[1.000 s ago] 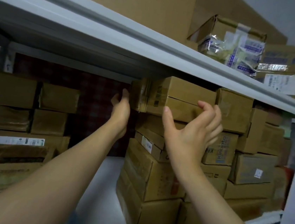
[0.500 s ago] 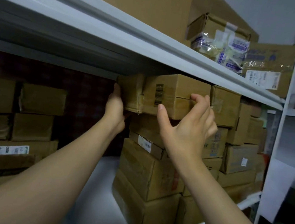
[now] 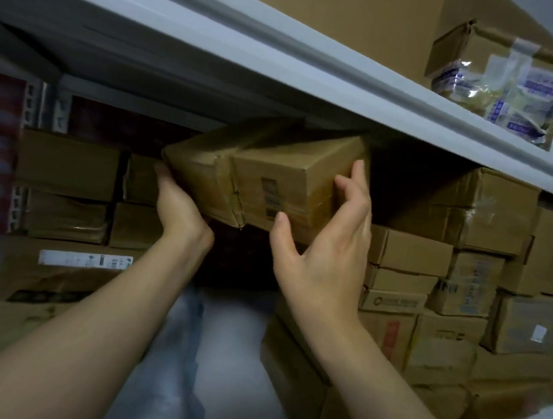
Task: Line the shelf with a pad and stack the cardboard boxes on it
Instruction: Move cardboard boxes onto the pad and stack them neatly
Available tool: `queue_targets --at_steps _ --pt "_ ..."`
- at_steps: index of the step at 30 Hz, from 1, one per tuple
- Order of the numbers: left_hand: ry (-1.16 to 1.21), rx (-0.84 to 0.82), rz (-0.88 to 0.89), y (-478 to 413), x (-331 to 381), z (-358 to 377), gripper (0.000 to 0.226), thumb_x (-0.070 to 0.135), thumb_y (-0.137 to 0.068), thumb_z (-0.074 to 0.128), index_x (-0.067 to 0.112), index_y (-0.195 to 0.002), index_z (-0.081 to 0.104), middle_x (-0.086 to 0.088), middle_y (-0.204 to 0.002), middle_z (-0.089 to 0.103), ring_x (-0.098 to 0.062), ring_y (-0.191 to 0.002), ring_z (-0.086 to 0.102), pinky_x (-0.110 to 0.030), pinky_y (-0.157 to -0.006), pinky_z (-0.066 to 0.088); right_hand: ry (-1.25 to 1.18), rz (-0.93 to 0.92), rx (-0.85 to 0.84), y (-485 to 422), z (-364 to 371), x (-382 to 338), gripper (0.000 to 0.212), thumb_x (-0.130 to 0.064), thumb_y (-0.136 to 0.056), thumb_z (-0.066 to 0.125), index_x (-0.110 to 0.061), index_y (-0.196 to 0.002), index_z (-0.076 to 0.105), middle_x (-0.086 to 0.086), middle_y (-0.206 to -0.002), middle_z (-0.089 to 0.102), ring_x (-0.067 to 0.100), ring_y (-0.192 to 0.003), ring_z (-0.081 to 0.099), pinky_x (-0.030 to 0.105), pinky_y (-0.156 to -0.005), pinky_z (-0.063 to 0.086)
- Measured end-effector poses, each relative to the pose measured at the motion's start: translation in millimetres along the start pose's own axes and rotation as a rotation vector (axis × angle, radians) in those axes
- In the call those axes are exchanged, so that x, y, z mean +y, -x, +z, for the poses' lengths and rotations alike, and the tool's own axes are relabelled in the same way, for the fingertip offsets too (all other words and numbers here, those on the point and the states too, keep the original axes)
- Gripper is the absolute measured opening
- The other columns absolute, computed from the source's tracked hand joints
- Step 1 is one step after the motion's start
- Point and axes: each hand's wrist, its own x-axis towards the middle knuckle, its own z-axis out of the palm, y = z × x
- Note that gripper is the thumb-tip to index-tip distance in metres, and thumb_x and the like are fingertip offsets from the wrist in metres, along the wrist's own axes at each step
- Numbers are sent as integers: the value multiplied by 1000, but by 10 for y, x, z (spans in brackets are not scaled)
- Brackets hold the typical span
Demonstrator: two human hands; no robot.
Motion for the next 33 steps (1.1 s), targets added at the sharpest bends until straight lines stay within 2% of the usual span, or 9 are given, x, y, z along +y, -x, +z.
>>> queue_targets --at_steps 6,11,14,16,19,21,26,30,33 --pt "85 114 45 119 397 -373 43 52 -98 46 24 -126 64 -1 -122 68 -23 -114 62 -40 -105 46 -345 126 -128 326 290 130 76 0 -80 68 -21 -137 22 -11 -162 10 8 -147 24 38 -107 46" --pt "-6 211 135 247 631 -567 37 51 -101 41 25 -105 68 3 -106 71 -16 -100 65 -33 -92 52 -477 247 -222 538 473 178 80 6 -78 70 -15 -138 20 -7 -160 16 2 -141 30 6 -102 38" --pt "-70 233 176 293 743 -676 39 49 -102 39 23 -92 67 6 -88 73 -10 -83 69 -23 -67 54 -523 274 -242 599 553 178 83 3 -77 71 -24 -135 18 -3 -158 24 5 -137 38 15 -104 41" --pt "-113 252 232 309 823 -770 39 48 -102 41 24 -84 65 8 -83 74 -10 -85 69 -25 -73 54 -554 298 -268 642 599 145 85 2 -77 72 -32 -134 18 -3 -155 29 6 -134 42 19 -103 43" --pt "-123 270 291 317 955 -919 36 48 -100 47 22 -83 66 6 -81 74 -14 -93 69 -34 -95 53 -599 335 -286 706 682 119 83 5 -77 71 -20 -137 19 2 -149 35 10 -130 46 3 -94 41" --pt "-132 283 301 314 1035 -1002 38 51 -97 49 24 -73 59 4 -77 67 -18 -91 65 -44 -104 48 -638 368 -310 741 725 97 81 6 -77 70 -19 -136 20 4 -143 40 10 -123 51 1 -88 41" --pt "-242 353 323 438 1147 -1117 42 52 -99 45 23 -70 59 3 -73 64 -17 -79 63 -44 -100 48 -736 435 -437 794 800 28 71 4 -82 69 -25 -125 20 -4 -116 51 -8 -98 57 2 -75 44" --pt "-391 429 396 523 1249 -1192 48 53 -97 43 26 -64 66 2 -76 69 -20 -85 67 -45 -96 51 -759 470 -510 793 884 -8 65 -5 -85 70 -26 -123 22 -3 -115 53 2 -103 57 8 -78 48" --pt "-491 461 391 550 1332 -1270 47 56 -92 41 27 -66 65 0 -80 68 -24 -88 67 -42 -92 53 -777 515 -554 802 946 -74 62 -8 -87 69 -27 -123 22 -10 -111 53 0 -98 57 11 -76 47"
